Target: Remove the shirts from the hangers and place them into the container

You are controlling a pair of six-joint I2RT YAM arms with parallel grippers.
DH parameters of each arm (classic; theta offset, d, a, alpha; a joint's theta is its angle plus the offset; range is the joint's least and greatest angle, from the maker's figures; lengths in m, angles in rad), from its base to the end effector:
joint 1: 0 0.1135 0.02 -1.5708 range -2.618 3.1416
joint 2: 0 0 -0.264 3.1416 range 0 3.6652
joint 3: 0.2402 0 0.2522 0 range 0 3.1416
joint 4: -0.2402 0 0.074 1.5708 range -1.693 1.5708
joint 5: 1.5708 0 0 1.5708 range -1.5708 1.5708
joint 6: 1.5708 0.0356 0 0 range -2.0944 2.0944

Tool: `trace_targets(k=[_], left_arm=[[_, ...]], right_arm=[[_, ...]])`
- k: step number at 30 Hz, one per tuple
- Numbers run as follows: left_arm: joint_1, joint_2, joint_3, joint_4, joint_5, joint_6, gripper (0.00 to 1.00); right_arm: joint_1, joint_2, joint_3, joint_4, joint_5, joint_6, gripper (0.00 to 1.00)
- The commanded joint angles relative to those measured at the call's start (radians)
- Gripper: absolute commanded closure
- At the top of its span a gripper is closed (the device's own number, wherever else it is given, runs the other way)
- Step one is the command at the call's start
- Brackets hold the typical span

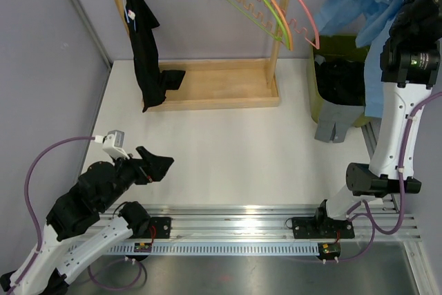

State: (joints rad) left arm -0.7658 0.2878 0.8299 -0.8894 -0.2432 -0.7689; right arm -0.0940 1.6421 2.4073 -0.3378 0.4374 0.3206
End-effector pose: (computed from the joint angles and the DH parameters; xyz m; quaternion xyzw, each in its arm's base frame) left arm 0.0404 -0.0270 0.3293 -0.0709 0.8125 -0.3243 0.4792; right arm 0.2680 -0.0404 0.6338 0.2873 0.4793 -0.0238 0.8290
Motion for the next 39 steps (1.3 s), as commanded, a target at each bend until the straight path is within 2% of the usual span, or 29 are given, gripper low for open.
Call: trace_targets(k=[1,4,7,11,16,19,20,23,27,29,30,31,32,34,35,36,37,38,39], left_arm=[[-0.001,-0.007,0.009,0.032,-0.002,0.005,0.01],[-0.001,-0.010,-0.012,0.032,-0.001,-0.004,0.01],[-0.003,-0.012,-0.037,0.030,0.008,-0.015,0.01],[-0.001,-0.016,-0.038,0.017,0.010,-0.030,0.01],[-0.001,-0.042,-0.037,-0.019,-0.001,-0.043,0.01],[-0.001,-0.058,-0.041,-0.045,-0.013,-0.047,0.01],[-0.001,-0.065,-0.046,-0.049,-0.013,-0.050,0.01],[-0.001,-0.067,-0.066,-0.037,-0.007,-0.050,0.01],[-0.003,-0.042,-0.094,0.019,0.033,-0.058,0.01],[-0.003,-0.032,-0.107,0.041,0.050,-0.061,0.01],[-0.001,-0.027,-0.110,0.044,0.062,-0.066,0.01],[-0.001,-0.021,-0.114,0.047,0.067,-0.067,0.01],[-0.003,-0.019,-0.117,0.049,0.076,-0.067,0.01],[-0.003,-0.021,-0.117,0.050,0.079,-0.066,0.01],[-0.003,-0.022,-0.109,0.047,0.079,-0.064,0.01],[-0.003,-0.024,-0.101,0.044,0.076,-0.058,0.01],[-0.001,-0.027,-0.094,0.038,0.074,-0.056,0.01],[-0.001,-0.029,-0.080,0.026,0.067,-0.046,0.01],[-0.003,-0.032,-0.074,0.020,0.061,-0.041,0.01]], right_arm=[[-0.006,-0.091,-0.100,0.517,0.004,-0.058,1.00],[-0.007,-0.006,-0.045,0.533,0.050,-0.113,1.00],[-0.015,0.051,-0.092,0.524,0.060,-0.126,1.00],[-0.029,0.146,-0.285,0.499,0.066,-0.051,1.00],[-0.041,0.293,-0.451,0.364,0.058,0.083,1.00],[-0.042,0.373,-0.470,0.196,0.101,0.138,1.00],[-0.041,0.395,-0.441,0.058,0.115,0.153,1.00],[-0.042,0.436,-0.438,-0.143,0.156,0.239,1.00],[-0.042,0.440,-0.533,-0.237,0.138,0.296,1.00],[-0.044,0.481,-0.522,-0.317,0.104,0.287,1.00],[-0.046,0.505,-0.502,-0.351,0.087,0.279,0.93],[-0.047,0.562,-0.444,-0.386,0.028,0.269,0.81],[-0.049,0.596,-0.409,-0.465,-0.045,0.243,0.54],[-0.050,0.695,-0.281,-0.555,-0.097,0.219,0.41],[-0.050,0.720,-0.240,-0.642,-0.123,0.207,0.24],[-0.050,0.726,-0.223,-0.655,-0.135,0.207,0.16],[-0.049,0.670,-0.282,-0.638,-0.132,0.212,0.09],[-0.050,0.618,-0.340,-0.536,-0.131,0.218,0.01],[-0.050,0.498,-0.402,-0.470,-0.132,0.216,0.01]])
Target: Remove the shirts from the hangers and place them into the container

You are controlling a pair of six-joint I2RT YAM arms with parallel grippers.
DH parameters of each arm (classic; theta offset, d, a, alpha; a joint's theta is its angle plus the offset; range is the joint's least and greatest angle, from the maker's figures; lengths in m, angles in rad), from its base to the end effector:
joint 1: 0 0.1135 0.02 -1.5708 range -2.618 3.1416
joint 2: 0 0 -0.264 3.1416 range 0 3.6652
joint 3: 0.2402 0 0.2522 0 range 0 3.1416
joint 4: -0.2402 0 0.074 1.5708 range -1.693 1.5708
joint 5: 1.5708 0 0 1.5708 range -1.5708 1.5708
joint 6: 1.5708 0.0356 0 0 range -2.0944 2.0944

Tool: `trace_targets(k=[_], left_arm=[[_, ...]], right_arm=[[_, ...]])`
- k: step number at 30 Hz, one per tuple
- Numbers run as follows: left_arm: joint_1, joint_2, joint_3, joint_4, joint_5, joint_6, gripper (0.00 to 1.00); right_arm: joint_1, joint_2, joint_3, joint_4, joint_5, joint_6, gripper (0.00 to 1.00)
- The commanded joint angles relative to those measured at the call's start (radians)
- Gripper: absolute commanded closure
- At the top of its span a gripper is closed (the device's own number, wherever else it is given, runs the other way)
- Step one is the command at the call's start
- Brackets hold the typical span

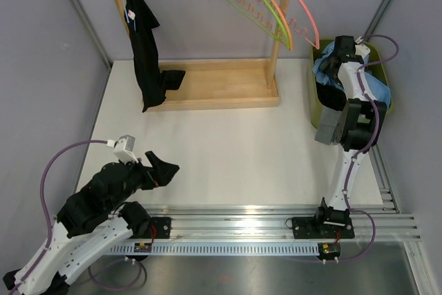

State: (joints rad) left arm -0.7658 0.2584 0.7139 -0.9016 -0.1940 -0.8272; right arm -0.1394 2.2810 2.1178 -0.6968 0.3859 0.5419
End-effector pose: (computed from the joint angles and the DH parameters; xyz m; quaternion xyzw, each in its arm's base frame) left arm 0.0456 -0.0343 0.2956 -0.0775 0.8400 -0.3221 0.4296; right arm 0.5065 -0.0846 0.2520 0.3703 0.8449 -0.1079 0.3706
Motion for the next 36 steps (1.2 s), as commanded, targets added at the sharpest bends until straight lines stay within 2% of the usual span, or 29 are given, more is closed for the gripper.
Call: trace_targets(k=[1,2,8,14,18,20,21,23,27,29,32,36], left_arm=[[-0.003,-0.002,0.048,0.026,0.007,0.022,0.01],[-0.003,-0.004,0.061,0.014,0.001,0.029,0.01],[-0.003,-0.013,0.104,-0.017,-0.033,0.079,0.01],[-0.003,-0.041,0.182,-0.048,-0.050,0.125,0.01],[-0.003,-0.065,0.216,-0.066,-0.064,0.137,0.01],[-0.003,-0.070,0.226,-0.075,-0.059,0.138,0.01],[-0.003,-0.073,0.229,-0.079,-0.058,0.137,0.01],[-0.003,-0.073,0.243,-0.080,-0.039,0.138,0.01],[-0.003,-0.076,0.274,-0.089,-0.015,0.140,0.01],[-0.003,-0.087,0.288,-0.097,-0.005,0.135,0.01],[-0.001,-0.113,0.306,-0.105,0.011,0.134,0.01],[-0.003,-0.142,0.323,-0.125,0.019,0.135,0.01]], right_arm=[[-0.005,-0.194,-0.204,-0.046,-0.087,-0.014,0.00],[-0.005,-0.240,-0.226,0.030,-0.088,-0.026,0.01],[-0.005,-0.454,-0.162,0.059,-0.068,-0.120,0.01],[-0.003,-0.753,-0.254,0.117,-0.108,-0.171,0.01],[-0.003,-1.002,-0.395,0.123,-0.305,-0.207,0.01],[0.001,-1.081,-0.433,0.086,-0.381,-0.215,0.01],[0.004,-1.154,-0.455,0.079,-0.483,-0.221,0.01],[0.026,-1.222,-0.490,0.016,-0.550,-0.212,0.01],[0.032,-1.447,-0.600,0.008,-0.854,-0.171,0.00],[0.031,-1.505,-0.619,-0.029,-0.921,-0.160,0.01],[0.032,-1.586,-0.639,-0.076,-1.123,-0.138,0.01],[0.044,-1.705,-0.702,-0.087,-1.156,-0.117,0.00]])
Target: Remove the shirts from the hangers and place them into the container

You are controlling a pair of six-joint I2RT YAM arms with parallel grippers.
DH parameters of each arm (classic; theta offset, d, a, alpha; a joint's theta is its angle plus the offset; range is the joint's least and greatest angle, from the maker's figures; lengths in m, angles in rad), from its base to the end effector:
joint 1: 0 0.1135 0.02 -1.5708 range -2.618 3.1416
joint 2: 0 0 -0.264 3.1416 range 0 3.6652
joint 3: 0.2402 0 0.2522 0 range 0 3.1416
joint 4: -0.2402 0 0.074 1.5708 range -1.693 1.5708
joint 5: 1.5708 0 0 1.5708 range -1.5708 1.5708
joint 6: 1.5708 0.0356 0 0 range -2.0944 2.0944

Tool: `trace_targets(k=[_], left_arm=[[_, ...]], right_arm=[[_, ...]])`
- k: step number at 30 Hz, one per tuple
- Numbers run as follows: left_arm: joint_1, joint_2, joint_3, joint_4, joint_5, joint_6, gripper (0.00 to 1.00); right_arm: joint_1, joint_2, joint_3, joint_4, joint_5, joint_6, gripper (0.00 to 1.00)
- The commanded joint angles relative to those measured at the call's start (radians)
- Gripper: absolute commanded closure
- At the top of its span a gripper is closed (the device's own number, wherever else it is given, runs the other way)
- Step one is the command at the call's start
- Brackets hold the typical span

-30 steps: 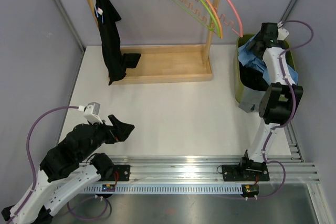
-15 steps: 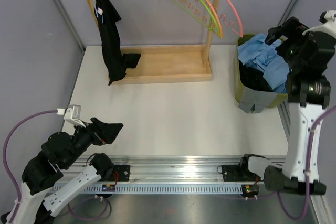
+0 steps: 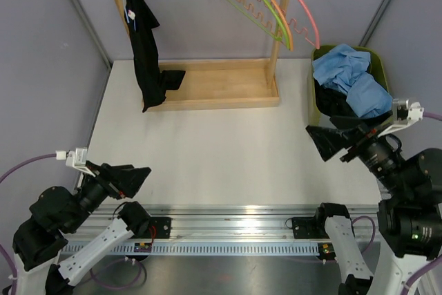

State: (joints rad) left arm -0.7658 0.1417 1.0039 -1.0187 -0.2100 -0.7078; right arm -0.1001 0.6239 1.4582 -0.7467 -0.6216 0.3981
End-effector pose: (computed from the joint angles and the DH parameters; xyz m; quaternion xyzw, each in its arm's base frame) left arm -0.0093 0.0192 0.3589 -0.0461 0.7577 -0.3751 0.5320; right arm 0.0303 0.0178 0.4985 -0.0600 0.6788 0.3085 0.6636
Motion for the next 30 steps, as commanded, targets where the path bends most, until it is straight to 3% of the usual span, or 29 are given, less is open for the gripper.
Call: trace_targets(k=[1,4,10,30], left_arm=[[-0.001,-0.028,0.039,-0.008,0.041,0.016,0.01],[-0.001,-0.034,0.045,0.017,0.090,0.021,0.01],[0.025,-0.016,0.052,0.075,0.188,0.076,0.01],[0.046,0.001,-0.001,0.175,0.294,0.136,0.01]], right_arm=[[0.005,-0.062,-0.048,-0.049,-0.158,0.025,0.01],[0.000,-0.104,-0.094,-0.037,-0.263,0.051,0.01],[0.007,-0.187,-0.219,0.010,-0.306,0.097,0.01],[0.192,-0.122,-0.256,-0.003,-0.279,0.030,0.01]])
